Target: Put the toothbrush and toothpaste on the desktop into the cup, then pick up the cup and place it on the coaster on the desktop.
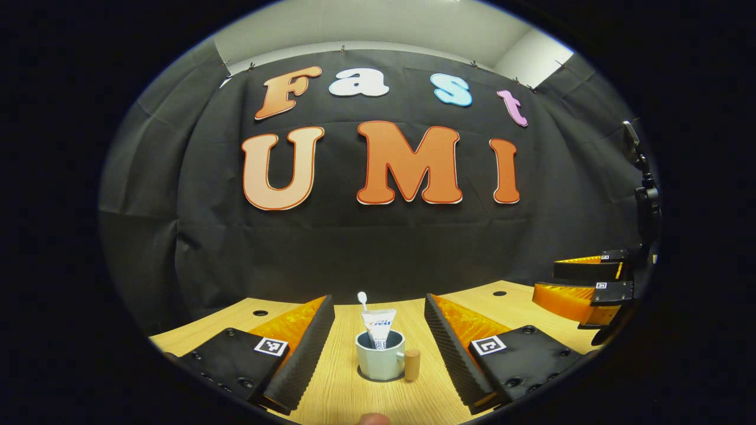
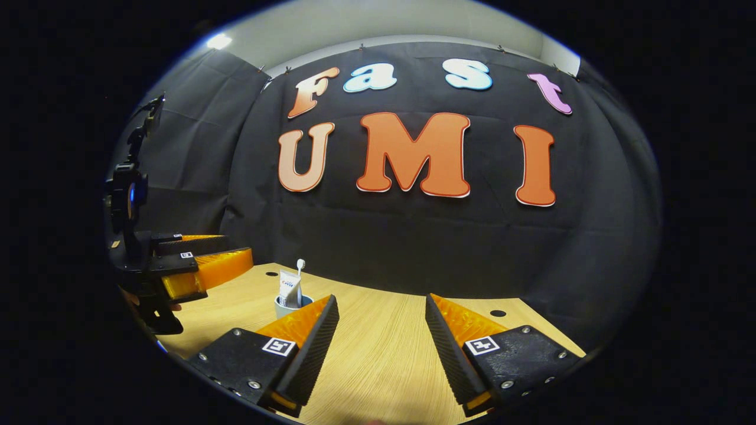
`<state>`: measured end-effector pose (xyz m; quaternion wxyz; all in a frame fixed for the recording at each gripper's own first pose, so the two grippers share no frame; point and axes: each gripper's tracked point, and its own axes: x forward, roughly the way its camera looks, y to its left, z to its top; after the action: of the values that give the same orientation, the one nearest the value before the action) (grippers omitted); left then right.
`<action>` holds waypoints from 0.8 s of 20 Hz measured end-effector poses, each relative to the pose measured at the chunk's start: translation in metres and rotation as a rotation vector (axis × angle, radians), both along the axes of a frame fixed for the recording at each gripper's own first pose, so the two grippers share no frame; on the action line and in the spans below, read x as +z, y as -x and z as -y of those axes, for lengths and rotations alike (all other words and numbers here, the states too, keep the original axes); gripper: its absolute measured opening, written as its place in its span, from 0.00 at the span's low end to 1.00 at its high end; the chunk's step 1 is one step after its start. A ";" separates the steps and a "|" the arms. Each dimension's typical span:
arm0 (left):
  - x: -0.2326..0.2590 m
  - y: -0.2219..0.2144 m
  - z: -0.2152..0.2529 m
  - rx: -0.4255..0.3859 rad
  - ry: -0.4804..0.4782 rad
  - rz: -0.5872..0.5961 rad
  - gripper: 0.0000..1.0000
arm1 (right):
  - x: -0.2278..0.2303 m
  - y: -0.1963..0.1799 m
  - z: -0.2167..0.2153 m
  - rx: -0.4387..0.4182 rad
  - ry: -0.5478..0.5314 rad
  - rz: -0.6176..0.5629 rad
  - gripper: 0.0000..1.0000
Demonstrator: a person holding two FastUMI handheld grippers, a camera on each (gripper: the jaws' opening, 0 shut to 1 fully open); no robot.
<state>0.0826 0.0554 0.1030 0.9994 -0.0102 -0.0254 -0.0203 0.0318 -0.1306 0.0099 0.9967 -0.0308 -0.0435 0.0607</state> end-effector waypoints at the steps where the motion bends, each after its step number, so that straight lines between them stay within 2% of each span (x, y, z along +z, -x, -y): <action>1: 0.000 0.000 0.000 0.001 -0.002 0.003 0.97 | 0.001 0.000 0.000 -0.003 0.001 0.003 0.89; 16: -0.001 0.004 0.001 0.007 -0.014 0.015 0.97 | 0.003 -0.002 0.003 -0.028 0.007 0.018 0.90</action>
<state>0.0783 0.0545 0.1025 0.9993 -0.0029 -0.0327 -0.0171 0.0336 -0.1333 0.0128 0.9969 -0.0353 -0.0518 0.0466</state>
